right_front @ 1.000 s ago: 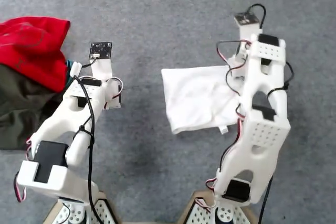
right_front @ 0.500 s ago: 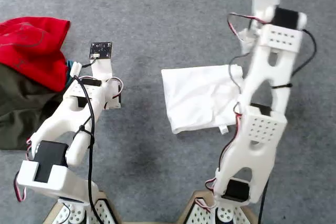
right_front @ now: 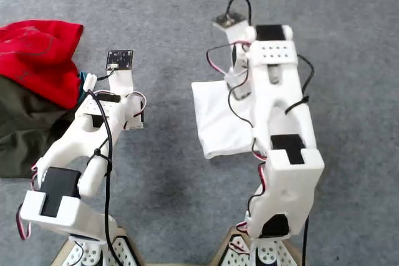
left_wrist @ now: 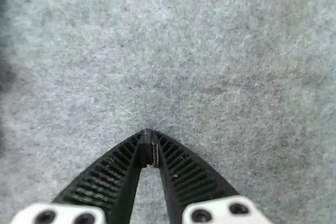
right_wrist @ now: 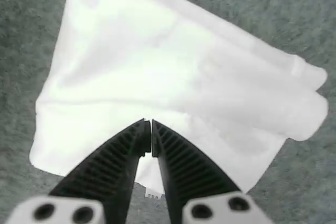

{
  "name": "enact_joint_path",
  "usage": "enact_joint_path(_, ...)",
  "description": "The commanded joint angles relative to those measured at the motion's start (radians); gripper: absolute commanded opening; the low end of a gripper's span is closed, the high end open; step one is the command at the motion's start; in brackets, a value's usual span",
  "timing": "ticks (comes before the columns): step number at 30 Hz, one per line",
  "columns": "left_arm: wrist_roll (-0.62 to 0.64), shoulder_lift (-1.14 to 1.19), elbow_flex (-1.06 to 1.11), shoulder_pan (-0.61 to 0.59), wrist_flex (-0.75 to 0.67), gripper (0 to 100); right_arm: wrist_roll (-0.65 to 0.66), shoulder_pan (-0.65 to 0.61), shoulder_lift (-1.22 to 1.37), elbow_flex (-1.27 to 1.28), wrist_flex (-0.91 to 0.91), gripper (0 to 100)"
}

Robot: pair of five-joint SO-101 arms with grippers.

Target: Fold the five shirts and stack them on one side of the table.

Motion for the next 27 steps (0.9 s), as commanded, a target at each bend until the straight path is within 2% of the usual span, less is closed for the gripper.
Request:
enact_joint_path(1, 0.008, -0.008, -0.005, 0.002, 0.008, 3, 0.009, 0.002, -0.064, 0.085, -0.06, 1.5)
enact_joint_path(7, 0.008, -0.008, -0.005, 0.002, 0.008, 3, 0.044, 0.044, -0.065, 0.194, -0.109, 1.5)
enact_joint_path(15, 0.008, -0.008, -0.005, 0.002, 0.008, 3, 0.06, 0.193, -0.07, 0.2, -0.006, 1.5)
enact_joint_path(19, 0.008, -0.008, -0.005, 0.002, 0.008, 3, 0.137, 0.265, -0.065, 0.206, 0.08, 1.5)
enact_joint_path(27, 0.008, -0.008, -0.004, 0.002, 0.008, 3, 0.265, 0.519, -0.071, 0.2, 0.193, 1.5)
